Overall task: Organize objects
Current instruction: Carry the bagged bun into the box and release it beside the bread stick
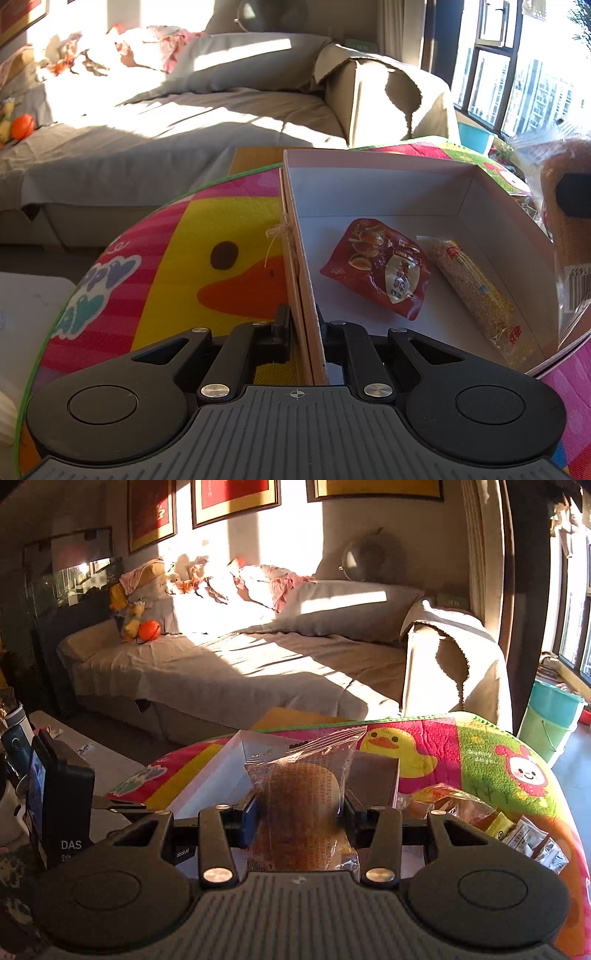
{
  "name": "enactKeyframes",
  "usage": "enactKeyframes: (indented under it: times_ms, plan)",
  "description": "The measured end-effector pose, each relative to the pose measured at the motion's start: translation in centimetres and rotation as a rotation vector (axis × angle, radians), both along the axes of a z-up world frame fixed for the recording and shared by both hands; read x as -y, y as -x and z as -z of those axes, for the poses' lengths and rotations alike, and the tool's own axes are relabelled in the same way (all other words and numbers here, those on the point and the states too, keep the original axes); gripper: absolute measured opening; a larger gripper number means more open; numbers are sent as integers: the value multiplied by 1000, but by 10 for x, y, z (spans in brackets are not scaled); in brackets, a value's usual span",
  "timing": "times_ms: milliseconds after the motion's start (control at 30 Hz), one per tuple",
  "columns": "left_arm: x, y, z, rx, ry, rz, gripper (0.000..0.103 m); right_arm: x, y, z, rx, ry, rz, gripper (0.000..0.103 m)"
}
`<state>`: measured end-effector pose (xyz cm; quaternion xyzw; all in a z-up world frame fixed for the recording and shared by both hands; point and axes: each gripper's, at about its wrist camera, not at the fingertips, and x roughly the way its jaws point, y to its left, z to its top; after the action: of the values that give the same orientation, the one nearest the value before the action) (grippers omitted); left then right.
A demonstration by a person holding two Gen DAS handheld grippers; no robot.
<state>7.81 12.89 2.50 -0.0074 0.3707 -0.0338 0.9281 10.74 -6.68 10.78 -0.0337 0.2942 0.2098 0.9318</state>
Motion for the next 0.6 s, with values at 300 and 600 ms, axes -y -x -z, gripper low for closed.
enactKeyframes:
  times_ms: [300,600]
  plan:
    - [0,0,0,0,0,0,12,8,-4,21,-67,-24,19,61]
    - [0,0,1,-1,-1,0,12,46,-3,13,-7,-9,116,74]
